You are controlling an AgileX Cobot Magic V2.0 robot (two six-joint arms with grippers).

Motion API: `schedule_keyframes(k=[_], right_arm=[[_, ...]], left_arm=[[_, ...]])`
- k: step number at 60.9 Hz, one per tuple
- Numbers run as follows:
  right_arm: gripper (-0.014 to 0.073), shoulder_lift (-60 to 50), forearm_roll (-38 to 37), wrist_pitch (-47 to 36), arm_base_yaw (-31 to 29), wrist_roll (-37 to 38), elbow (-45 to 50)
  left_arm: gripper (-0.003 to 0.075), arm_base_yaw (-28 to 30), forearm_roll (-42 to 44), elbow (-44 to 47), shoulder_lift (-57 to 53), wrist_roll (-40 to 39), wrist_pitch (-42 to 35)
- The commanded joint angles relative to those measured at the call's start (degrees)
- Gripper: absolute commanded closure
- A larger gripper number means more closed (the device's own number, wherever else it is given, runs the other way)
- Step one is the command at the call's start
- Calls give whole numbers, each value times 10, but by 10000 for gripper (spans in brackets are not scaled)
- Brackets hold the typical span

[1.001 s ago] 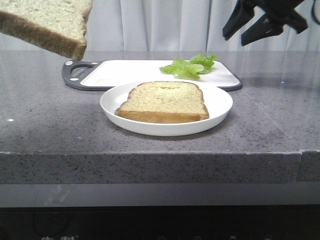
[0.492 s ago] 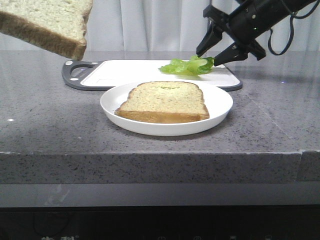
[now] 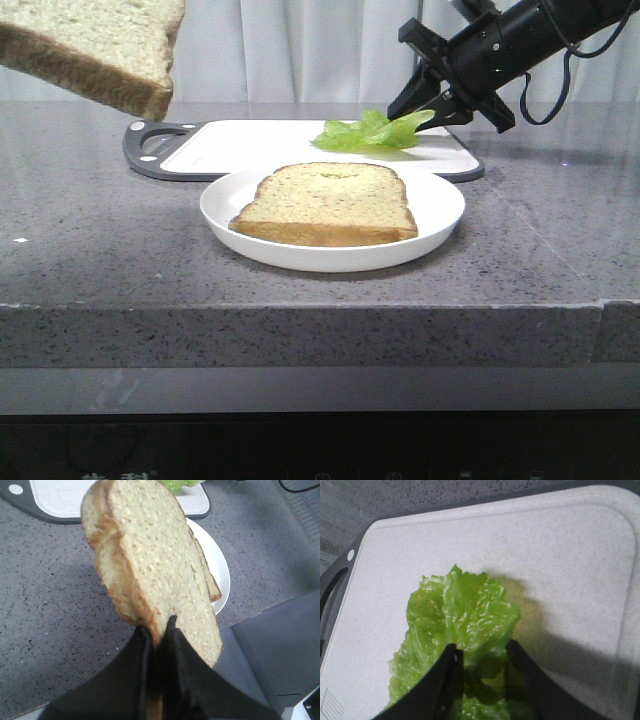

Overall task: Left arm grabs bread, right arm adds lettuce
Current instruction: 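Reach the right gripper down and grasp the green lettuce leaf, then lift the lettuce and carry it over the bread on the plate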

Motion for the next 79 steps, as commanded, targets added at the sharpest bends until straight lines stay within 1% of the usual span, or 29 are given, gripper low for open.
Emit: schedule_keyframes(k=[1,5,13,19,27,34,37,42,54,61,71,79], right_arm=[[526,-36,27,-1,-2,-11,-17],[585,-40,30,3,-2,-11,-17],[652,-61,35,13,-9,-11,-17],[704,-90,55,20,-18,-11,-13],[710,-147,68,15,-27,-11,19],[710,-215,69,0,-27,-27,87],[710,-252,83,-10,-24,-40,124],[710,-309,133,-19,-24,-85,198],[710,-432,319,-13,-17,-229,361],[710,-482,401,-4,2,-296,444],[710,-506,464,14,46,-359,533],[710,-503,500,18,78,-400,575]], left_arm=[[741,2,-27,-14,-6,0,-25],[741,2,-27,-14,-6,0,-25],[741,2,-27,-14,-6,0,-25],[741,2,-27,-14,-6,0,-25],[741,2,-27,-14,-6,0,-25],[741,2,-27,-14,-6,0,-25],[741,2,-27,-14,-6,0,-25],[741,2,-27,-14,-6,0,-25],[741,2,-27,-14,-6,0,-25],[741,2,-27,-14,-6,0,-25],[741,2,-27,-14,-6,0,-25],[741,2,-27,-14,-6,0,-25]])
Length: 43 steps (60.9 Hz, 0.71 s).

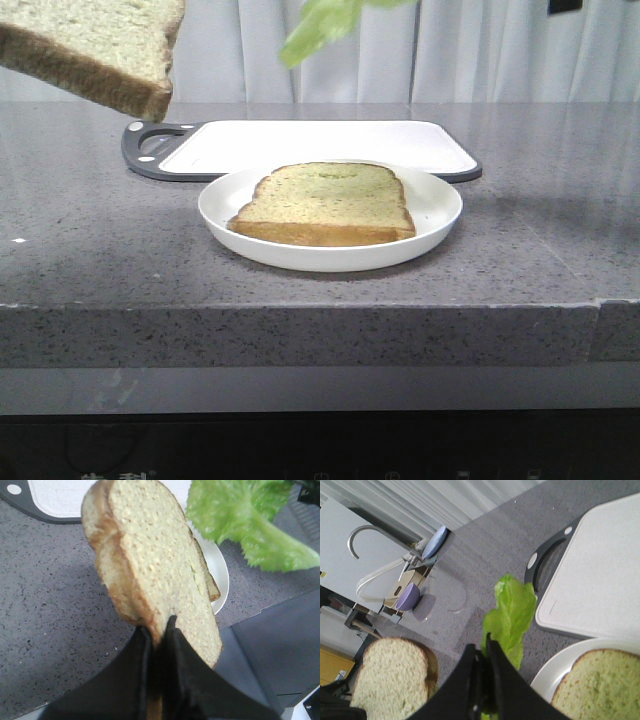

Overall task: Left arm grabs bread, right arm adds lettuce
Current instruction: 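Lift the lettuce and carry it over the bread on the plate, then lower the lettuce onto the bread and open the right gripper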

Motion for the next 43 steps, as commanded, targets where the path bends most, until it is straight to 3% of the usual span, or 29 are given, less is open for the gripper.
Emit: schedule_keyframes(k=[1,10,43], right_arm=[[710,-19,66,21,18,-44,10],[710,-17,87,18,33,-80,26],[710,96,87,102,33,-80,-15]], left_arm=[[741,2,-27,-14,-6,0,-25],[741,2,-27,-14,-6,0,-25],[741,2,-27,-14,-6,0,-25]])
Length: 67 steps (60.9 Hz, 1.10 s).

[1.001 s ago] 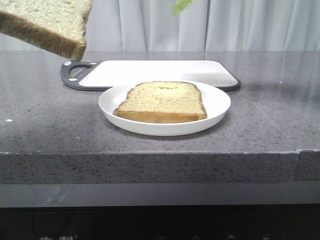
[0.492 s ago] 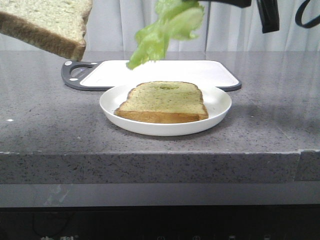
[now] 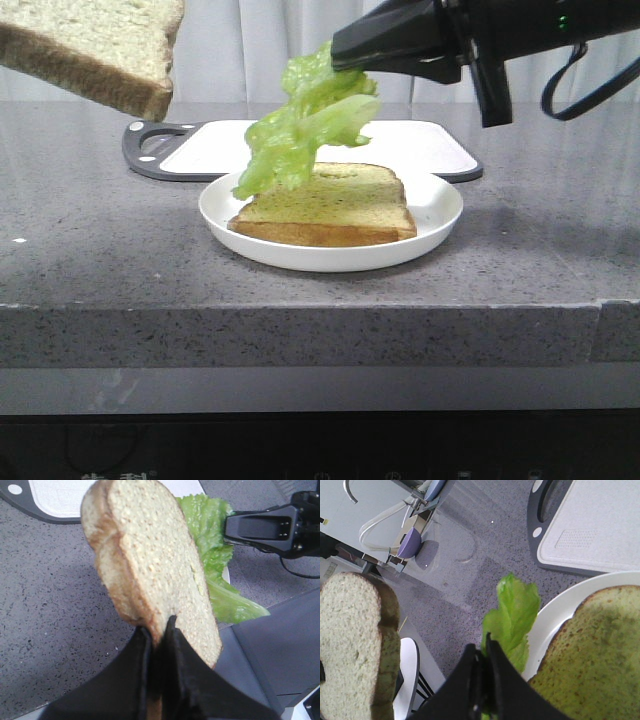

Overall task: Left arm grabs bread, right arm adds lettuce
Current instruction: 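Lower the lettuce onto the bread and open the right gripper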

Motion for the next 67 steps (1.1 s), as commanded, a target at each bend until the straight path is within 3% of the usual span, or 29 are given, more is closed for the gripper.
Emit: schedule_keyframes(k=[1,19,25,33,40,50,67], right_arm=[[710,-3,76,42,0,-8,-29],[676,15,56,-49,-2,-8,-33],[557,15,31,-64,-2,-8,-33],[300,15,0,-77,-2,-8,-33],[177,14,-35,-85,-3,-8,-33],[165,-6,-133,-127,-3,14,-33],[168,-105,-363,-171,-3,153,-33]], left_arm=[[741,2,-27,-14,-6,0,-25],[741,2,-27,-14,-6,0,-25],[741,2,-27,-14,-6,0,-25],[741,2,-27,-14,-6,0,-25],[741,2,-27,-14,-6,0,-25],[741,2,-27,-14,-6,0,-25],[741,2,-27,-14,-6,0,-25]])
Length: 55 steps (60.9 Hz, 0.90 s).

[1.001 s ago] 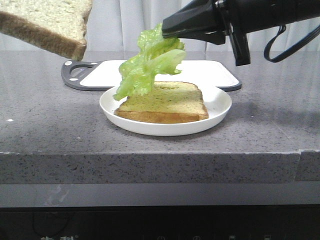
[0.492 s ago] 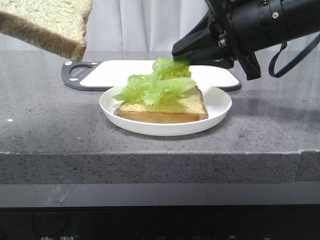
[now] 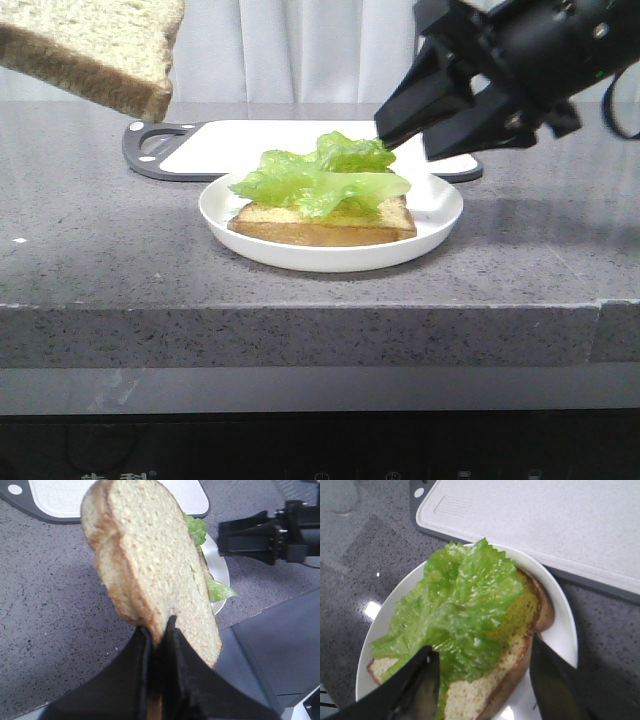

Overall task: Left arm grabs bread, right arm adds lettuce
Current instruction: 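Lower the lettuce onto the bread and open the right gripper, then raise the right gripper away from the plate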

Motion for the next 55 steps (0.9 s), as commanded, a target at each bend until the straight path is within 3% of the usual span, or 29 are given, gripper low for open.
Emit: schedule_keyframes(k=[1,20,34,45,55], right_arm=[[168,-61,-68,5,-3,62,-19],[179,-195,-318,98,-3,327,-19],[179,-283,-477,167,-3,450,-19],[179,-351,-531,189,-3,505,-9],[179,-411,-536,166,-3,513,20]], left_arm=[[741,2,-27,-14,-6,0,-25],[741,2,-27,-14,-6,0,-25],[741,2,-27,-14,-6,0,-25],[741,2,-27,-14,-6,0,-25],[741,2,-27,-14,-6,0,-56]])
